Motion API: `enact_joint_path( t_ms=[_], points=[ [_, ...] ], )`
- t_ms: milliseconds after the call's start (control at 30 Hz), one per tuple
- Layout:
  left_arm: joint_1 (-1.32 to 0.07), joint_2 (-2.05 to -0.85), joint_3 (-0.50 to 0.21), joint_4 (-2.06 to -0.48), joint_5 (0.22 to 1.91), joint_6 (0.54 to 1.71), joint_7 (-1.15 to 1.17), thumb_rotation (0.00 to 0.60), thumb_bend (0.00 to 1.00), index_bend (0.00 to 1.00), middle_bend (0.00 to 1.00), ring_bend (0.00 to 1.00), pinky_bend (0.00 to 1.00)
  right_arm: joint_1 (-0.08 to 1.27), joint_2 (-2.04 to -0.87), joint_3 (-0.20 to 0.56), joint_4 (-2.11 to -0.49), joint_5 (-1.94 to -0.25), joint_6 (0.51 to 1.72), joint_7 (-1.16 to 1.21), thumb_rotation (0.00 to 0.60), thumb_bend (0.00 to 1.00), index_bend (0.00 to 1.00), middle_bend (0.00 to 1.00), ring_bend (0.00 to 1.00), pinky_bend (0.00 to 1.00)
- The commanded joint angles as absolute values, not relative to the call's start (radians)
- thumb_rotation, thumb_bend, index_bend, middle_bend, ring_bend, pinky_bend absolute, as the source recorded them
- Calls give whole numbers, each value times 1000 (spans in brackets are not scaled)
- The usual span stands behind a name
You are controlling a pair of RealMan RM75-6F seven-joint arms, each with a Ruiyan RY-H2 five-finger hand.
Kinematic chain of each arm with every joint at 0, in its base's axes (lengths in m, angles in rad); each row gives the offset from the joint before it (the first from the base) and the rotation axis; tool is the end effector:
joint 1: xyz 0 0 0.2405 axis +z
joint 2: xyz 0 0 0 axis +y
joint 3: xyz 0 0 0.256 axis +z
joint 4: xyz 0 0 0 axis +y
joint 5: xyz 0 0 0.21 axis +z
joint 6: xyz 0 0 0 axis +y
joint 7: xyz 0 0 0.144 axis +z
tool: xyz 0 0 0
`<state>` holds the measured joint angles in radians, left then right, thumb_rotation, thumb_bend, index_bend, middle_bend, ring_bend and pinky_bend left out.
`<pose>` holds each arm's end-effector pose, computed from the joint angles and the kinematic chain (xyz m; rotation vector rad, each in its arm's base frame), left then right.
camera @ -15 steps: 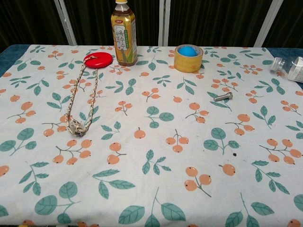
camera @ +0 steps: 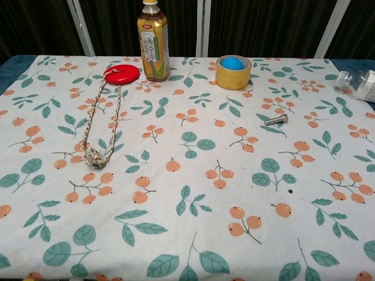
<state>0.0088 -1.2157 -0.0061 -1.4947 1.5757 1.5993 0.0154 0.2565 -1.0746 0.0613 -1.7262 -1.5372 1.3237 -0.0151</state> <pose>-0.3264 0.1423 0.1430 -1.3677 -0.8520 -0.8912 -0.2581 -0.2271 0.1407 1.6050 -0.9195 0.9965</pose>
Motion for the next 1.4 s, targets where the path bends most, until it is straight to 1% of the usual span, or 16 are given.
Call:
enact_joint_path(
  t_ms=[33, 100, 200, 267, 333, 433, 633, 867, 1200, 1400],
  points=[
    [13, -1216, -5, -1494, 1576, 1604, 13, 600, 107, 161, 73, 0, 0, 390, -1125, 123, -1708, -1482, 1153, -107, 600, 192, 139, 173, 0, 0],
    [17, -1216, -2, -1493, 1574, 1606, 7, 600, 107, 161, 73, 0, 0, 460, -1165, 152, -1676, -1434, 1060, -163, 600, 190, 148, 171, 0, 0],
    [23, -1213, 0, -1489, 1570, 1611, 1, 600, 107, 161, 73, 0, 0, 554, -1232, 183, -1608, -1367, 949, -268, 600, 190, 193, 163, 0, 0],
    [28, -1211, 0, -1487, 1567, 1616, -2, 600, 107, 161, 73, 0, 0, 611, -1284, 195, -1555, -1329, 895, -345, 600, 191, 224, 158, 0, 0],
    [32, -1211, 0, -1484, 1564, 1619, -7, 600, 107, 161, 73, 0, 0, 658, -1333, 200, -1505, -1297, 854, -407, 600, 212, 279, 152, 0, 0],
    [34, -1213, -1, -1480, 1558, 1617, -12, 600, 107, 161, 73, 0, 0, 708, -1400, 197, -1437, -1270, 822, -482, 600, 242, 336, 149, 0, 0],
    [34, -1216, -2, -1472, 1552, 1612, -21, 600, 107, 161, 73, 0, 0, 763, -1500, 168, -1341, -1260, 809, -583, 600, 262, 413, 142, 0, 0],
    [37, -1221, 0, -1458, 1545, 1602, -40, 600, 107, 161, 73, 0, 0, 776, -1577, 136, -1268, -1247, 827, -628, 600, 261, 430, 136, 0, 0],
    [40, -1226, 2, -1442, 1543, 1600, -57, 600, 106, 161, 73, 0, 0, 776, -1637, 118, -1177, -1250, 854, -604, 600, 262, 436, 138, 0, 0],
    [42, -1229, 3, -1436, 1543, 1600, -64, 600, 107, 161, 73, 0, 0, 777, -1668, 111, -1136, -1266, 871, -578, 600, 261, 488, 149, 0, 0]
  ],
)
